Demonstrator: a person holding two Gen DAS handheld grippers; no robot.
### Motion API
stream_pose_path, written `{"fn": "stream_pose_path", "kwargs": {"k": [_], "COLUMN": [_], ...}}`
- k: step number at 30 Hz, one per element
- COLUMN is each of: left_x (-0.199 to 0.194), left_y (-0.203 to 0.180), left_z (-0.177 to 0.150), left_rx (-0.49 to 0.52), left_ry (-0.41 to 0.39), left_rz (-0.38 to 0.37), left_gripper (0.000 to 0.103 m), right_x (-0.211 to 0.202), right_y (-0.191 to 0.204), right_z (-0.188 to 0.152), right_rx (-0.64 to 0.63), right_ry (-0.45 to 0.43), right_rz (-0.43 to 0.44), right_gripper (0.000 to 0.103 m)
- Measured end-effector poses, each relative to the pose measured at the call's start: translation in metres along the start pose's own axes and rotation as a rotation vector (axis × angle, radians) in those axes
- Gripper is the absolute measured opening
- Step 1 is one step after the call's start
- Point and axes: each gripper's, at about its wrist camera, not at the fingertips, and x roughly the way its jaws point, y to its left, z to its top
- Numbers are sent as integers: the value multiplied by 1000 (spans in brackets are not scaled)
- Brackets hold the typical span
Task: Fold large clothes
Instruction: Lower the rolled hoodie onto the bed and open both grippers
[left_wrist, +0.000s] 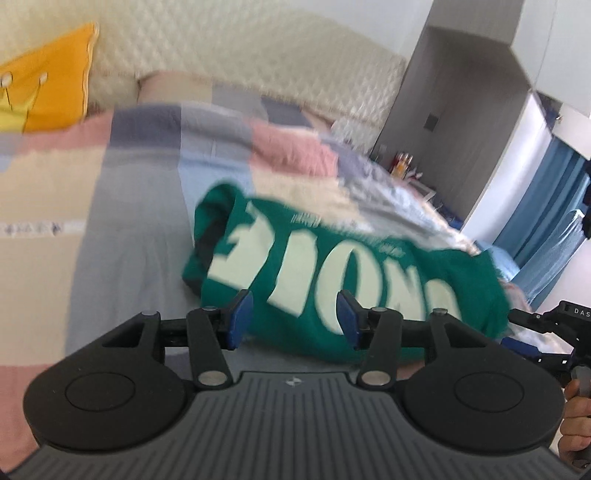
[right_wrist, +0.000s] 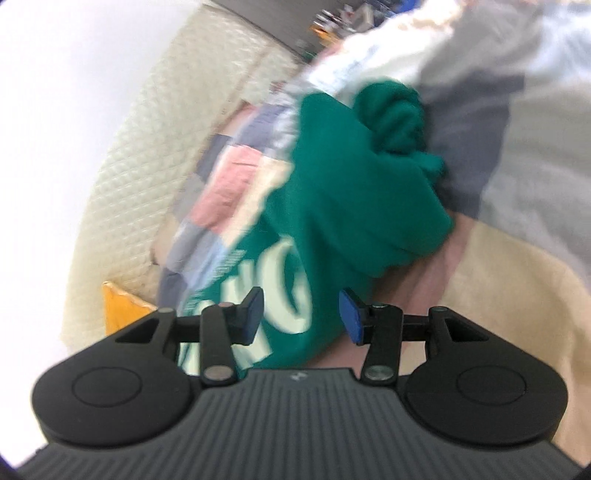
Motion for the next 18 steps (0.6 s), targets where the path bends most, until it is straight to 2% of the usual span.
{"fn": "stream_pose_path", "kwargs": {"k": [9,12,18], "left_x": [-132,-174,-252], "left_y": [-60,-82,-112], "left_z": [33,32,19], "left_rx": [97,128,157], "left_ry": [-116,-136,-183], "left_rz": [12,24,7], "left_gripper": [56,56,56], "right_x": [-106,-130,-200], "right_y": [78,95,131], "right_z": [-19,-36,-70], "right_rx": [-219,-332,-532], "right_ry": [-66,-94,-144], "right_rz": [102,61,77], "right_gripper": [49,49,49]}}
